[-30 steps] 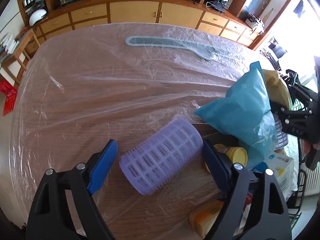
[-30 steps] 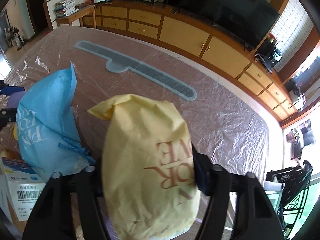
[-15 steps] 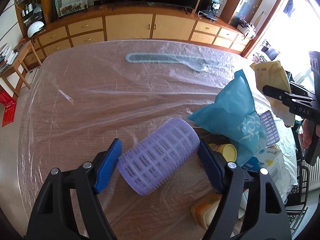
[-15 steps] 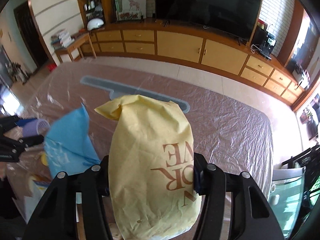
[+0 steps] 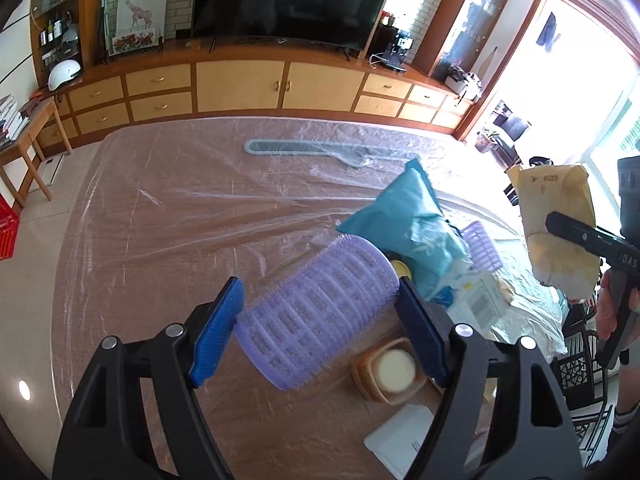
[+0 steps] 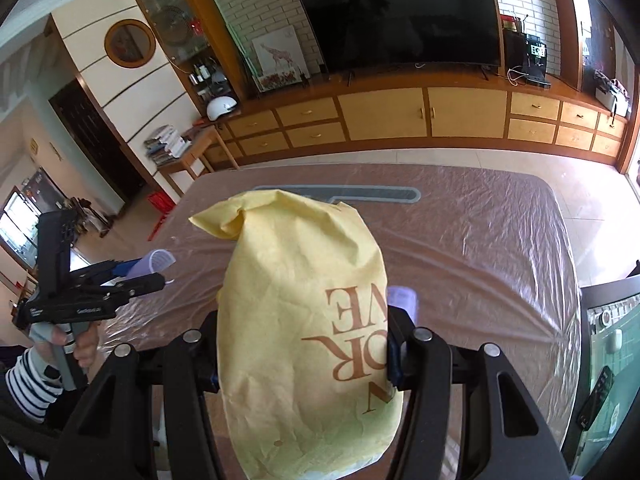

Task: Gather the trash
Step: 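Carry the yellow bag and lavender roller over the black trash bin with both tools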

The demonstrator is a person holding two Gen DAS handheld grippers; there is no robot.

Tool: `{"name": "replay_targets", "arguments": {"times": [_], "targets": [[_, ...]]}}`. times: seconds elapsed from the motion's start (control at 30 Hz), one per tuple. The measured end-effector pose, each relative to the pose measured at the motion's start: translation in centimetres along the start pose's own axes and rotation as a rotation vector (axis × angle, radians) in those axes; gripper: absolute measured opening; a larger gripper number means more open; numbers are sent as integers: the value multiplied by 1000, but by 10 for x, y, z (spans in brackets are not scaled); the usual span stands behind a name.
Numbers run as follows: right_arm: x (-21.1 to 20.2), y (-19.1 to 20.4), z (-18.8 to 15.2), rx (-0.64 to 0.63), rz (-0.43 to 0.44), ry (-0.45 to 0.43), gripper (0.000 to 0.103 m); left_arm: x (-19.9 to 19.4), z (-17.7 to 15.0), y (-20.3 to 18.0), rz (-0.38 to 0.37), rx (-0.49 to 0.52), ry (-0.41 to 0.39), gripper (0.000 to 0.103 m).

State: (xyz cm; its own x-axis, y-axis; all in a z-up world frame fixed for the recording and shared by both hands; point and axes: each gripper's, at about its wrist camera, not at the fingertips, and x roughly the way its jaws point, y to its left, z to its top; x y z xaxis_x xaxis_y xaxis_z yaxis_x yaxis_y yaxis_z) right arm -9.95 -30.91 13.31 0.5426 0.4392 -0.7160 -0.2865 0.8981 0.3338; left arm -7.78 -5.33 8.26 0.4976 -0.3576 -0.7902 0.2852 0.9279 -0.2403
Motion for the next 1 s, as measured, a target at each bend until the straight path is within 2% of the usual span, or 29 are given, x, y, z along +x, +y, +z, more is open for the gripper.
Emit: {"name": "replay_targets", "arguments": {"times": [0.13, 0.3, 0.43, 0.57, 1.0], "targets": [[-23, 17, -25, 11, 66, -1, 55, -21, -16, -10, -35, 26, -18, 78], [-41, 46, -63, -4, 104, 26, 55, -44, -46, -24, -76, 73, -21, 78], [-44, 68, -96, -13, 121, 71, 55, -57, -73, -36, -114, 99, -4, 78], [-43, 79, -126, 4, 141, 115, 55, -64, -98, -50, -107, 158, 18, 78], [-35, 99, -203, -28, 109, 259, 55, -65, -162, -83, -140, 237, 113, 78]]}}
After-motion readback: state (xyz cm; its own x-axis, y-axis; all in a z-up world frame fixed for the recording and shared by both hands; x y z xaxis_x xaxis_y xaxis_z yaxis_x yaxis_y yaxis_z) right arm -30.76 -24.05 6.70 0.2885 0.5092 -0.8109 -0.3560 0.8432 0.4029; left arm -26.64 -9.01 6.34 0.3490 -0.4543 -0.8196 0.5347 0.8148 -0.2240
